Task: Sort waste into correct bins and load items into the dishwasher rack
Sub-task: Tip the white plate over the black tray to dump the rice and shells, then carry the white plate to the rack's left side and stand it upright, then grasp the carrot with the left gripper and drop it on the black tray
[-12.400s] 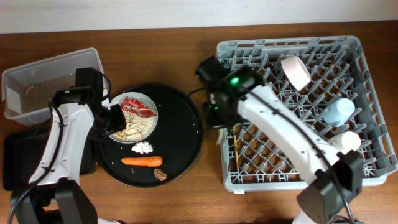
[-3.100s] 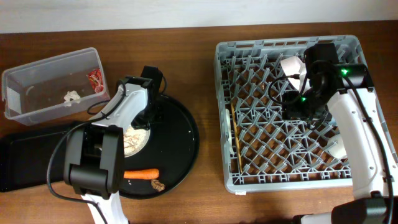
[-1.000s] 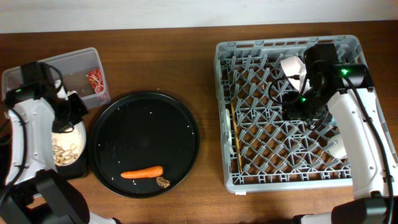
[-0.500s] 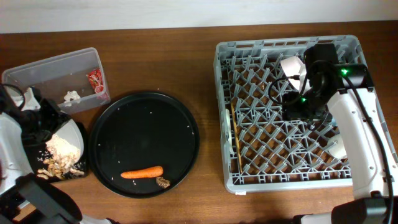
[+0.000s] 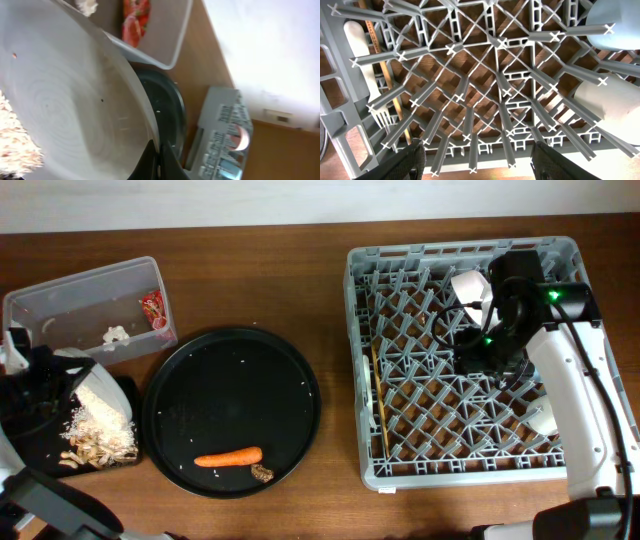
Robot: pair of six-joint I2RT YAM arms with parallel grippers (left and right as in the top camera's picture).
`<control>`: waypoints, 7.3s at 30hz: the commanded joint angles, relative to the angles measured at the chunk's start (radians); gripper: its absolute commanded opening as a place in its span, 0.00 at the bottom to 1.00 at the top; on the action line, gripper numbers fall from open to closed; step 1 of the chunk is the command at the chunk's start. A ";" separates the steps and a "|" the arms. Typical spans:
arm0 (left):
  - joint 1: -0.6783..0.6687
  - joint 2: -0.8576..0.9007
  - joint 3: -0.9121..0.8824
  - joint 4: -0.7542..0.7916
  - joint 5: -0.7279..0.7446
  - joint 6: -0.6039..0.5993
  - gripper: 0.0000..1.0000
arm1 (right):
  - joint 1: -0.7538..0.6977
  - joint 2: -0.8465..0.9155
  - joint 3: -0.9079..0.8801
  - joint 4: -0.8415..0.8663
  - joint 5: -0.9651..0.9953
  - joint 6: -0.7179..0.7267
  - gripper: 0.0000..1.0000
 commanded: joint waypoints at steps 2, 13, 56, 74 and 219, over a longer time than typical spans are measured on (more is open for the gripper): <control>0.032 -0.029 0.021 -0.001 0.181 0.058 0.00 | -0.002 -0.017 0.013 -0.003 0.002 0.000 0.71; 0.070 -0.026 0.021 -0.031 0.090 0.065 0.00 | -0.002 -0.017 0.013 -0.006 0.002 0.000 0.71; -0.705 -0.109 0.111 0.176 0.113 -0.046 0.00 | -0.231 -0.017 0.013 -0.079 -0.033 0.007 0.72; -1.340 0.138 0.111 1.067 -0.133 -0.565 0.00 | -0.231 -0.017 0.013 -0.090 -0.032 0.008 0.72; -0.153 -0.148 -0.320 0.324 -0.821 -0.502 0.68 | -0.231 -0.017 0.012 -0.082 -0.037 0.007 0.77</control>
